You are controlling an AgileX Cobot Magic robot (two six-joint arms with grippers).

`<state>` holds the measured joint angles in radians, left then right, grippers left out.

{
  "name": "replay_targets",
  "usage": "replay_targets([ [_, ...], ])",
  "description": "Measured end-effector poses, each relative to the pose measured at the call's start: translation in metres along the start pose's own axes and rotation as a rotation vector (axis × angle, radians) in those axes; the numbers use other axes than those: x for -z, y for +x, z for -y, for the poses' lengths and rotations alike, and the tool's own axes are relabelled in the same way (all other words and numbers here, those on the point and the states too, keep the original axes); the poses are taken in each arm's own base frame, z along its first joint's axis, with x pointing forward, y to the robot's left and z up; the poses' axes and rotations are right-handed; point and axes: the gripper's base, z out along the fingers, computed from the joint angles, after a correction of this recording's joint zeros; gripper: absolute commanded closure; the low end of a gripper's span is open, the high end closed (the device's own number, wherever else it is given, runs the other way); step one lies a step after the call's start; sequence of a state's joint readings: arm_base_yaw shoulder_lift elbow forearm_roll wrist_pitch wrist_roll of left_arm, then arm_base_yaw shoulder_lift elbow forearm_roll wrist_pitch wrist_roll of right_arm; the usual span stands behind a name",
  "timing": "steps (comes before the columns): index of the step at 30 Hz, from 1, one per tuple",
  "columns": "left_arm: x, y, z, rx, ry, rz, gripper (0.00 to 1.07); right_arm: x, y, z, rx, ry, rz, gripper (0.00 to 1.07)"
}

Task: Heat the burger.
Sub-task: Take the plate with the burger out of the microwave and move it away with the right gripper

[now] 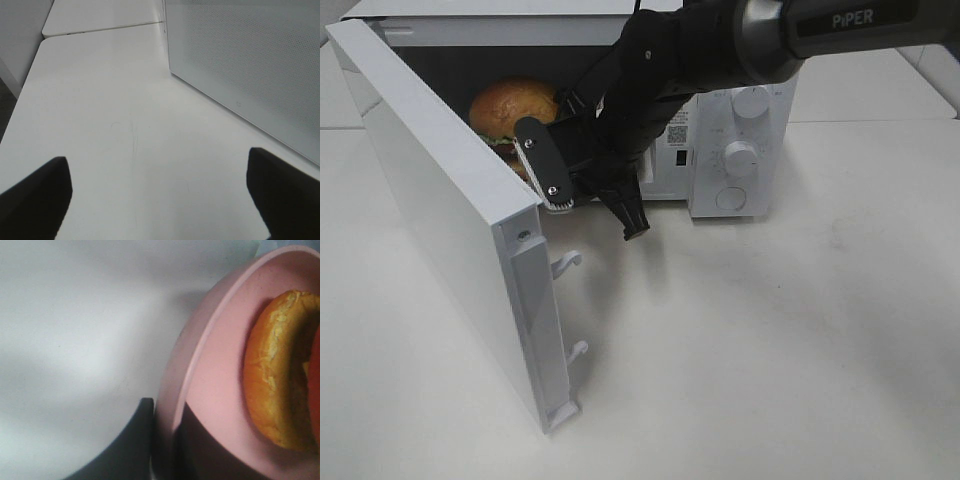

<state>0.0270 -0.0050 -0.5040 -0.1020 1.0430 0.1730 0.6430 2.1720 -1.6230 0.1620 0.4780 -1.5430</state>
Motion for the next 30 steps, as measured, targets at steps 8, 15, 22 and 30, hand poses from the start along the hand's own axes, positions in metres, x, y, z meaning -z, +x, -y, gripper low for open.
replay_targets([
  [8, 0.000, 0.000, 0.000, 0.000, 0.000, 0.000, 0.20, 0.014, -0.003, -0.007, 0.067, -0.006, 0.035, 1.07],
  [15, 0.000, 0.000, 0.000, 0.000, 0.000, 0.000, 0.20, 0.029, -0.003, -0.003, 0.098, 0.019, 0.079, 1.07],
  [22, 0.000, 0.000, 0.000, 0.000, 0.000, 0.000, 0.20, 0.039, 0.000, -0.001, 0.094, 0.024, 0.105, 1.07],
  [30, 0.000, 0.000, 0.000, 0.000, 0.000, 0.000, 0.20, 0.049, 0.010, -0.025, 0.120, -0.027, 0.099, 1.07],
])
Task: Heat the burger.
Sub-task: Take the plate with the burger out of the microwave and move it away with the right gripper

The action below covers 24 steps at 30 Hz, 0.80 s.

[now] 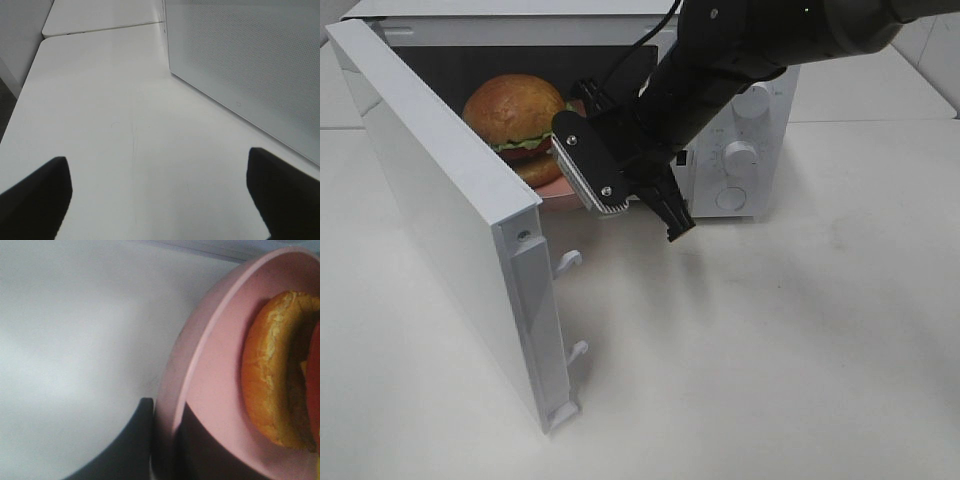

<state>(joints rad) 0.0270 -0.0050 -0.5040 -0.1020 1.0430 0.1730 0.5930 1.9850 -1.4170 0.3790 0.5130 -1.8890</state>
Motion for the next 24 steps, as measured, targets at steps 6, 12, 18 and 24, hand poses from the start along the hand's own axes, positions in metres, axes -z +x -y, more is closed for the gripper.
replay_targets([
  [6, 0.000, 0.000, 0.000, 0.000, 0.000, 0.000, 0.20, 0.013, 0.003, -0.014, -0.002, 0.002, -0.012, 1.07],
  [12, 0.000, 0.000, 0.000, 0.000, 0.000, 0.000, 0.20, 0.023, 0.001, -0.026, -0.005, 0.005, -0.020, 1.07],
  [18, 0.000, 0.000, 0.000, 0.000, 0.000, 0.000, 0.20, 0.032, -0.001, -0.041, -0.009, 0.003, -0.027, 1.07],
  [24, 0.000, 0.000, 0.000, 0.000, 0.000, 0.000, 0.20, 0.045, -0.003, -0.060, -0.013, 0.004, -0.035, 1.07],
])
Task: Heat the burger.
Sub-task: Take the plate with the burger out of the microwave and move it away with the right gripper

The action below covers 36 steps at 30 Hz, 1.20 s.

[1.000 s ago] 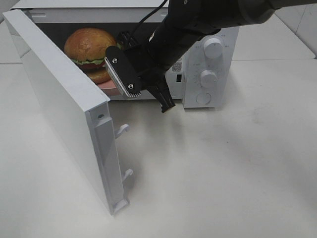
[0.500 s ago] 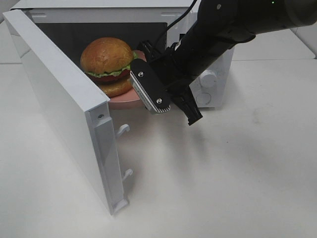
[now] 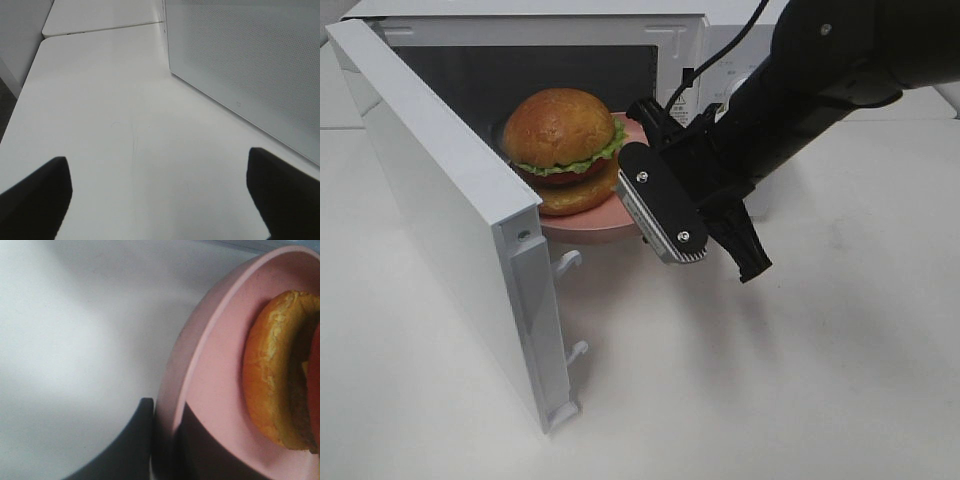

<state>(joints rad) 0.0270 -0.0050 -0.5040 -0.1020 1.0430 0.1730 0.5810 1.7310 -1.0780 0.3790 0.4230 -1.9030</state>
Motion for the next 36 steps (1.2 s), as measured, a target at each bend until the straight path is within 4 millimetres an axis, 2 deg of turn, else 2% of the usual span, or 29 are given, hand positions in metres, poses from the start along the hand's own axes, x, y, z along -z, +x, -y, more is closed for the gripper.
replay_targets([
  [4, 0.000, 0.000, 0.000, 0.000, 0.000, 0.000, 0.20, 0.009, -0.001, -0.017, -0.003, -0.008, -0.003, 1.07],
  [7, 0.000, 0.000, 0.000, 0.000, 0.000, 0.000, 0.20, 0.011, -0.002, -0.020, -0.004, -0.008, -0.005, 1.07],
  [9, 0.000, 0.000, 0.000, 0.000, 0.000, 0.000, 0.20, 0.020, -0.003, -0.031, -0.005, 0.000, -0.009, 1.07],
  [12, 0.000, 0.000, 0.000, 0.000, 0.000, 0.000, 0.20, 0.023, -0.003, -0.034, -0.005, 0.003, -0.010, 1.07],
  [17, 0.000, 0.000, 0.000, 0.000, 0.000, 0.000, 0.20, 0.038, -0.006, -0.051, -0.005, 0.028, -0.015, 1.07],
  [36, 0.000, 0.000, 0.000, 0.000, 0.000, 0.000, 0.20, 0.070, -0.012, -0.103, -0.038, 0.049, -0.015, 1.07],
])
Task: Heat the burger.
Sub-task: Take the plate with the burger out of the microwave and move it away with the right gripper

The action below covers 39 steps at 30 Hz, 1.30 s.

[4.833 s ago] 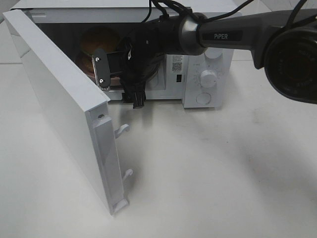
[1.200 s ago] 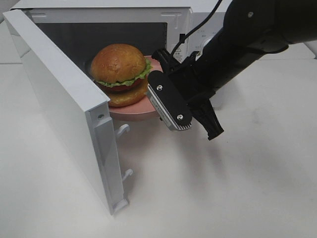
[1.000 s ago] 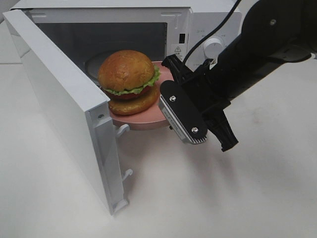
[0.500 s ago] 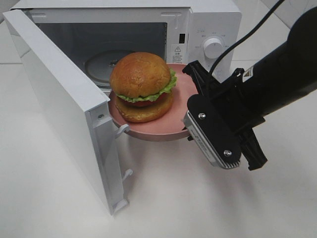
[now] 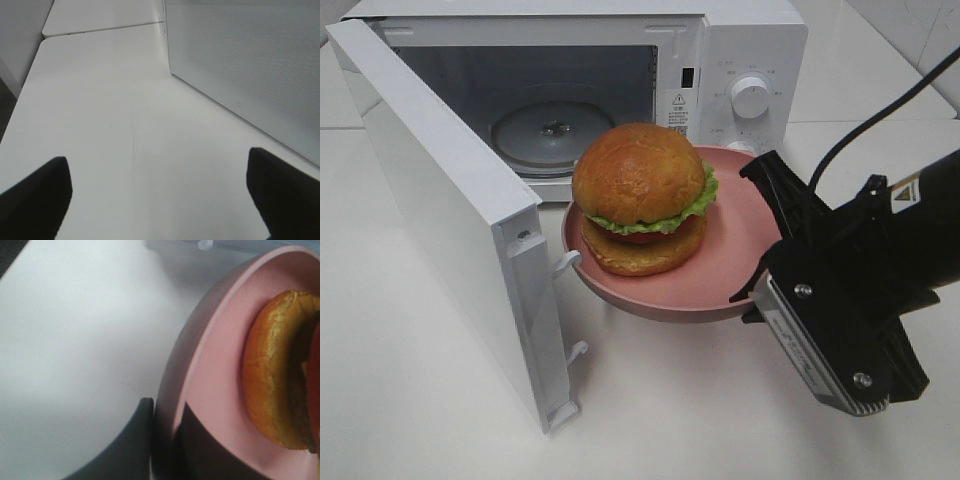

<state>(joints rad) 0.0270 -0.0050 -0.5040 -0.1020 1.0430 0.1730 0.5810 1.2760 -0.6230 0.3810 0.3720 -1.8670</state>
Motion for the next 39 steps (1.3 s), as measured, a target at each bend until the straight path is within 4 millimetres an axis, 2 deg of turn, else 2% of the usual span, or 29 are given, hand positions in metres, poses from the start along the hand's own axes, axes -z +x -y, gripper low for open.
replay_targets([
  [9, 0.000, 0.000, 0.000, 0.000, 0.000, 0.000, 0.20, 0.019, -0.002, -0.028, -0.037, 0.033, 0.000, 1.06],
  [19, 0.000, 0.000, 0.000, 0.000, 0.000, 0.000, 0.20, 0.037, 0.001, -0.047, -0.053, 0.025, -0.056, 1.06],
  [28, 0.000, 0.000, 0.000, 0.000, 0.000, 0.000, 0.20, 0.050, 0.007, -0.055, -0.132, 0.025, -0.142, 1.06],
  [39, 0.000, 0.000, 0.000, 0.000, 0.000, 0.000, 0.20, 0.055, 0.021, -0.058, -0.345, 0.038, -0.307, 1.06],
])
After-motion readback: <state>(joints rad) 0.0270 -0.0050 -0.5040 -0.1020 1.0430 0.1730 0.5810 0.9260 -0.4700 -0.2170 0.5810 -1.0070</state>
